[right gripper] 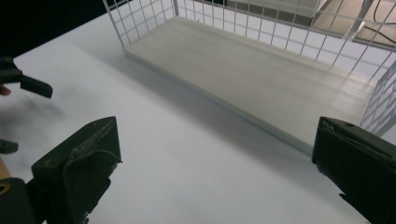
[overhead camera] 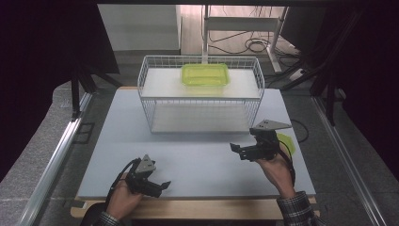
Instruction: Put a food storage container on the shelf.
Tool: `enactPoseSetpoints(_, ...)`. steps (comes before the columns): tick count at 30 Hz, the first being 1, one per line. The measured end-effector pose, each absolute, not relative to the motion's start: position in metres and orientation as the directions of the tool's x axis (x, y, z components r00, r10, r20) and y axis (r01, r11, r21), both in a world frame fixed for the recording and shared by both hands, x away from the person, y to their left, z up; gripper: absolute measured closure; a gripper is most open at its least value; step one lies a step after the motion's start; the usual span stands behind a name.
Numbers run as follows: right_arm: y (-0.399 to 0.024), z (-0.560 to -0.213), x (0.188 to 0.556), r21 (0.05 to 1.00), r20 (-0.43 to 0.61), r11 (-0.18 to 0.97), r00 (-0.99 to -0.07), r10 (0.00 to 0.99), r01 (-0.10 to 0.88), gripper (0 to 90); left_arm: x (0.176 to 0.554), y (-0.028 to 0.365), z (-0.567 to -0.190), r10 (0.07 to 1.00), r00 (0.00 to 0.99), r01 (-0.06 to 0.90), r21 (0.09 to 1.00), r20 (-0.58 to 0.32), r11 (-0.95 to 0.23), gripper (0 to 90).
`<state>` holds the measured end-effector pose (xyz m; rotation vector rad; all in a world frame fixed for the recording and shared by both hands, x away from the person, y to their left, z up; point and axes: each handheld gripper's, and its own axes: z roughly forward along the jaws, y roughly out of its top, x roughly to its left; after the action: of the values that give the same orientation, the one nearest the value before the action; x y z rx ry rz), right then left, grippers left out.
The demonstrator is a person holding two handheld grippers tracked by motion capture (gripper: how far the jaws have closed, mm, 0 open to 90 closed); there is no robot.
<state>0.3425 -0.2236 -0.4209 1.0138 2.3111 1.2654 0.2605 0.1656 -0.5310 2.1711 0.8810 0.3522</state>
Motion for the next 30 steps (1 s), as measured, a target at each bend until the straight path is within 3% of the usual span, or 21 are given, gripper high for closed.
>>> enactPoseSetpoints(30, -0.236, -0.483, 0.305, 0.777, 0.059, 0.396, -0.682, 0.729, 0.490, 0.9, 0.260, 0.164, -0.532, 0.683, 0.731, 0.465, 0.735, -0.004, -0.494, 3.7)
